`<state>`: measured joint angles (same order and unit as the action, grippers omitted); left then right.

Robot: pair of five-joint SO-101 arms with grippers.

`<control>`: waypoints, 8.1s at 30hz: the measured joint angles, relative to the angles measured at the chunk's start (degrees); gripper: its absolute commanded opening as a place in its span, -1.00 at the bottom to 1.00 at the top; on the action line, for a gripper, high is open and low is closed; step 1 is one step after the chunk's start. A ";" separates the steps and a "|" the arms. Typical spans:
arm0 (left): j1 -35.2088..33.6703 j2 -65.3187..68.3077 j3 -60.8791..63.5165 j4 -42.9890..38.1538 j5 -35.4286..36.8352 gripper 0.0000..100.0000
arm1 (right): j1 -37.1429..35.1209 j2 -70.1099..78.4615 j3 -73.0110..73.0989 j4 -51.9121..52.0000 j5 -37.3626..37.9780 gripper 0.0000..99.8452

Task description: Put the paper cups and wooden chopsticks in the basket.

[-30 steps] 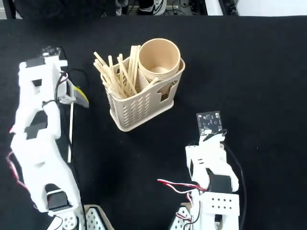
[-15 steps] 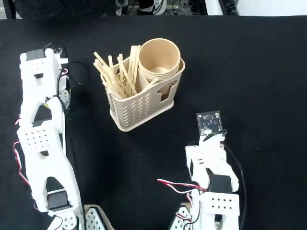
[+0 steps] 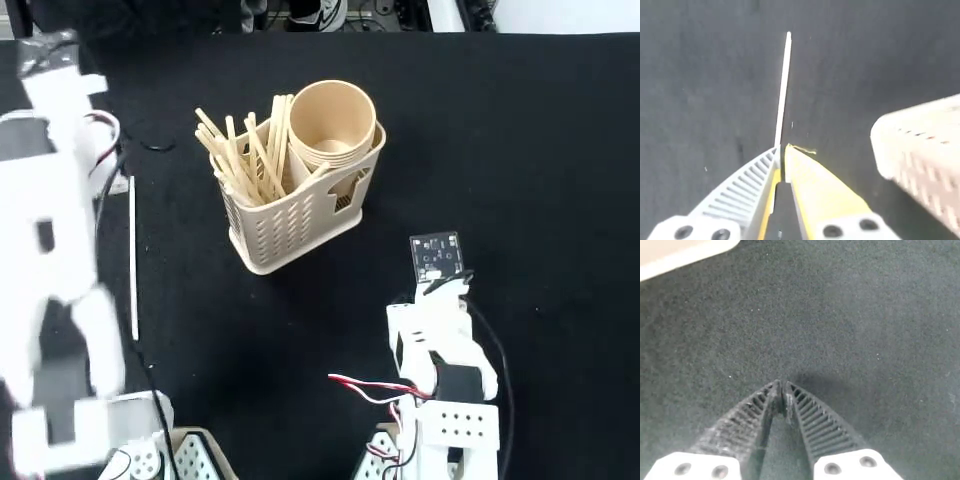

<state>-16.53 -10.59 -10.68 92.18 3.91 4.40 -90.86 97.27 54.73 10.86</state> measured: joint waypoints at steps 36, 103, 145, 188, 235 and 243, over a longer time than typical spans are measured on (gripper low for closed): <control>-3.16 20.40 18.02 -26.81 -12.84 -0.55 | 0.00 0.00 0.00 0.00 0.00 -0.98; 33.23 -59.96 65.67 -68.84 -1.05 -0.77 | 0.00 0.00 0.00 0.00 0.00 -0.98; -6.51 -93.45 105.93 -38.33 -4.48 -0.94 | 0.00 0.00 0.00 0.00 0.00 -0.98; -6.42 -93.01 106.90 -19.87 -4.31 -0.94 | 0.00 0.00 0.00 0.00 0.00 -0.98; -6.42 -93.01 106.90 -19.87 -4.31 -0.94 | 0.00 0.00 0.00 0.00 0.00 -0.98; -6.42 -93.01 106.90 -19.87 -4.31 -0.94 | 0.00 0.00 0.00 0.00 0.00 -0.98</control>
<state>-22.95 -103.60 96.22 72.31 -0.40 4.40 -90.86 97.27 54.73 10.86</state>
